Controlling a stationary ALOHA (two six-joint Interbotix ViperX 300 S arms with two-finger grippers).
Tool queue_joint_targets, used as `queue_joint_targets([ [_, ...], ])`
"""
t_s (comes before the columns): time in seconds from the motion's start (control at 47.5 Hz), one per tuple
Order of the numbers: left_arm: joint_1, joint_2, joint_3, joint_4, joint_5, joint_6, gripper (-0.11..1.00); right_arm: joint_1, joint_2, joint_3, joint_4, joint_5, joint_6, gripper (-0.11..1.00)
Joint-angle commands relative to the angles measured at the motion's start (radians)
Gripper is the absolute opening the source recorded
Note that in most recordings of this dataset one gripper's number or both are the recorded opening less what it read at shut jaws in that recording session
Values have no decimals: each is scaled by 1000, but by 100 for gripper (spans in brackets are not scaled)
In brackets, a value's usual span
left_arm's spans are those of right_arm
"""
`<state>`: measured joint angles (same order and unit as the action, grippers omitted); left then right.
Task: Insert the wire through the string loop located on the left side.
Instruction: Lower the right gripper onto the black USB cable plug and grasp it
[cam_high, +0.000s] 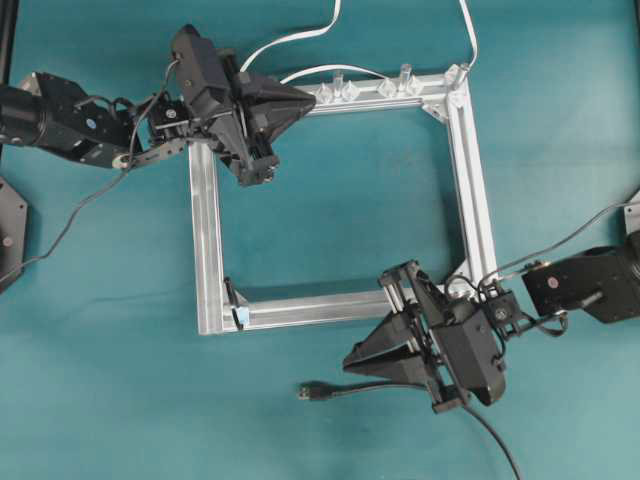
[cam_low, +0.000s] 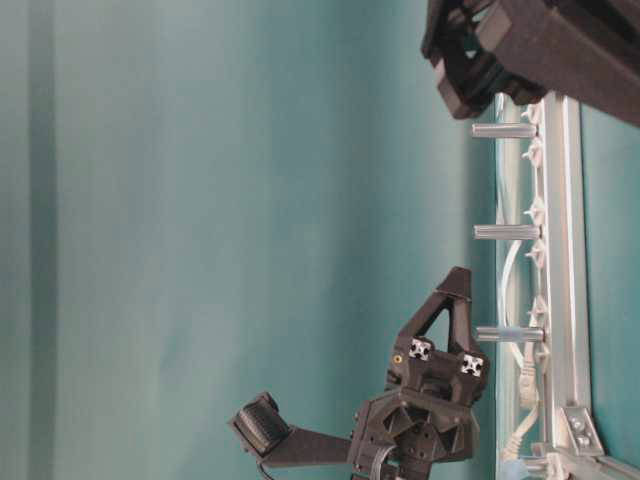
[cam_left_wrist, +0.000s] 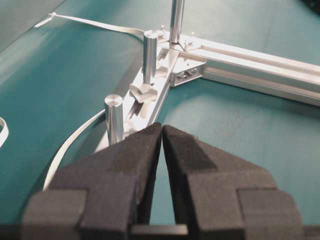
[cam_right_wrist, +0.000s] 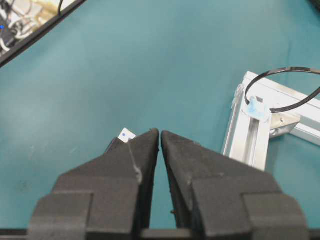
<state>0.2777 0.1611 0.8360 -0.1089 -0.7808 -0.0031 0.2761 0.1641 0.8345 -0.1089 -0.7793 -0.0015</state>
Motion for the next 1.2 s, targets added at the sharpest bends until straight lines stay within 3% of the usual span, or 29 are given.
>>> queue_joint_targets([
  [0.0,-6,-64,-21,44,29,8,15,-6,2,-14,5,-2,14,20],
  [0.042,-6,-81,-21,46,57,11,12,-6,2,-17,28,17,18,18],
  [0.105,-6,-104,-20,48,106,12,1,-6,0,-26,63,49,34,5],
  [0.147,-6,-120,-20,51,140,12,0,-6,-5,-29,78,71,46,0],
  [0.253,-11,-153,-14,52,215,12,0,-5,-14,-38,83,100,72,0],
  [0.526,-23,-196,8,51,265,-2,1,0,-21,-46,92,109,83,1],
  [0.611,-26,-207,9,51,279,-5,10,8,-23,-52,124,114,83,15],
  [0.716,-26,-230,15,49,321,-9,39,21,-23,-63,221,144,77,45],
  [0.8,-26,-249,26,49,353,-9,63,37,-21,-63,267,153,71,69],
  [0.842,-26,-259,35,49,365,-9,68,44,-20,-63,284,155,69,78],
  [1.179,-31,-360,109,49,379,-9,71,91,-12,-64,371,161,63,79],
])
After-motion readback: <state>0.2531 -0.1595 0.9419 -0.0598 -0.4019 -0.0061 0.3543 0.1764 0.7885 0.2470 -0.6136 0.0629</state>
